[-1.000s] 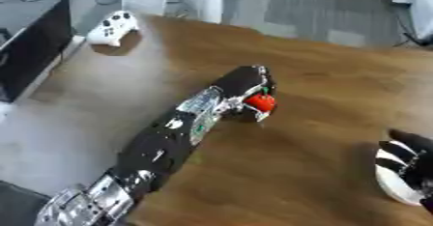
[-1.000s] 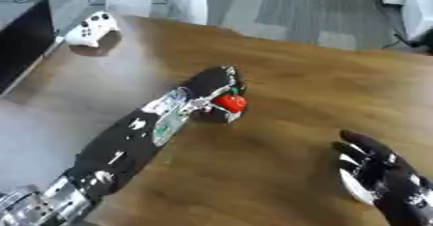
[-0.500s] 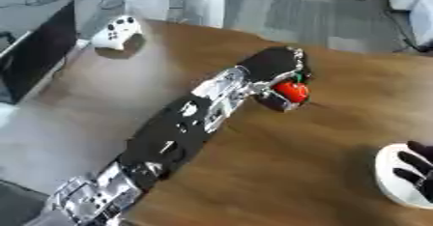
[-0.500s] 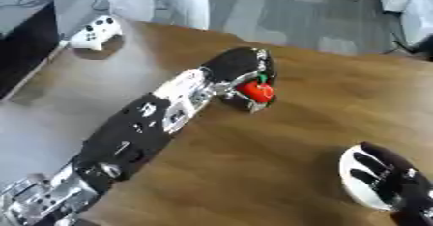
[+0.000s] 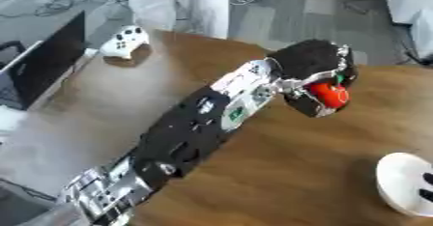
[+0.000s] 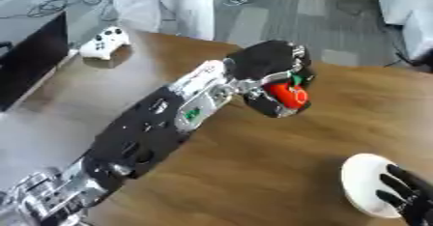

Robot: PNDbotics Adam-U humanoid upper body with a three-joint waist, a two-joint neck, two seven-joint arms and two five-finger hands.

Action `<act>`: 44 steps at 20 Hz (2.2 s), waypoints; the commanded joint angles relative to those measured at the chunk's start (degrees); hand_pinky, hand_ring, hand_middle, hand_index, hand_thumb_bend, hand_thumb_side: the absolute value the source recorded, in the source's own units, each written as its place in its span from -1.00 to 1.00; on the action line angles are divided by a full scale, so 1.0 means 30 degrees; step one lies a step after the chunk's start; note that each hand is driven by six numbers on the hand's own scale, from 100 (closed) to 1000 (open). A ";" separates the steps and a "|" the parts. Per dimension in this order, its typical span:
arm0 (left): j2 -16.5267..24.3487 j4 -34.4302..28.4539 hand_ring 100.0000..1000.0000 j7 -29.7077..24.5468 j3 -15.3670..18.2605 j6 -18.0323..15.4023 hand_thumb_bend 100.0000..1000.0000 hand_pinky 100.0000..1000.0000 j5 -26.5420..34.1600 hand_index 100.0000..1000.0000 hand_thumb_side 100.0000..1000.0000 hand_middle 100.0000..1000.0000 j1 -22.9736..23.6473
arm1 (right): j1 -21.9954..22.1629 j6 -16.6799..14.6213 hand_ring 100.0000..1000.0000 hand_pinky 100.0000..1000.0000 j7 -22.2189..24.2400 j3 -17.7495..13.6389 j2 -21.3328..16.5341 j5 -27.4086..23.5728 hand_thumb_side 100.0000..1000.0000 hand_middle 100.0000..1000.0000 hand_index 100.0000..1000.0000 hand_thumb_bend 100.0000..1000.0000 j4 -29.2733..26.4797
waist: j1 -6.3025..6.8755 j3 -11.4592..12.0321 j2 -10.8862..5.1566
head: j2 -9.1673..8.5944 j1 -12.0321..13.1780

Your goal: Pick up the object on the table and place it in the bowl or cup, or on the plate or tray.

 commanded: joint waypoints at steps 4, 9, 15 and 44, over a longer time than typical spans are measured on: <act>-0.0278 -0.0468 -1.00 -0.0411 -0.0251 -0.0203 -0.87 -1.00 0.0246 -0.86 -1.00 -1.00 -0.0476 | -0.0062 -0.0207 1.00 0.89 -0.0115 -0.0268 -0.0359 0.0112 0.51 1.00 1.00 -1.00 -0.0105 | 0.0134 -0.0318 -0.0291 | -0.0259 -0.0427; -0.0384 -0.0358 -1.00 -0.0499 -0.0322 -0.0271 -0.88 -1.00 0.0217 -0.86 -1.00 -1.00 -0.0362 | -0.0017 -0.0223 1.00 0.89 -0.0230 -0.0386 -0.0378 0.0155 0.50 1.00 1.00 -1.00 -0.0150 | 0.0245 -0.0667 -0.0257 | -0.0013 -0.1677; -0.0385 -0.0083 -1.00 -0.0513 -0.0336 -0.0365 -0.86 -1.00 -0.0051 -0.85 -1.00 -1.00 -0.0263 | -0.0003 -0.0234 1.00 0.90 -0.0288 -0.0464 -0.0407 0.0266 0.51 1.00 1.00 -1.00 -0.0199 | 0.0351 -0.0868 -0.0072 | 0.0049 -0.2395; -0.1122 0.1089 -1.00 -0.0445 -0.0571 -0.1075 -0.87 -1.00 -0.1162 -0.85 -1.00 -1.00 -0.1141 | -0.0167 -0.0013 1.00 0.91 -0.0092 -0.0415 -0.0353 0.0770 0.52 1.00 1.00 -1.00 -0.0226 | 0.0946 -0.1861 0.0497 | 0.0030 -0.2570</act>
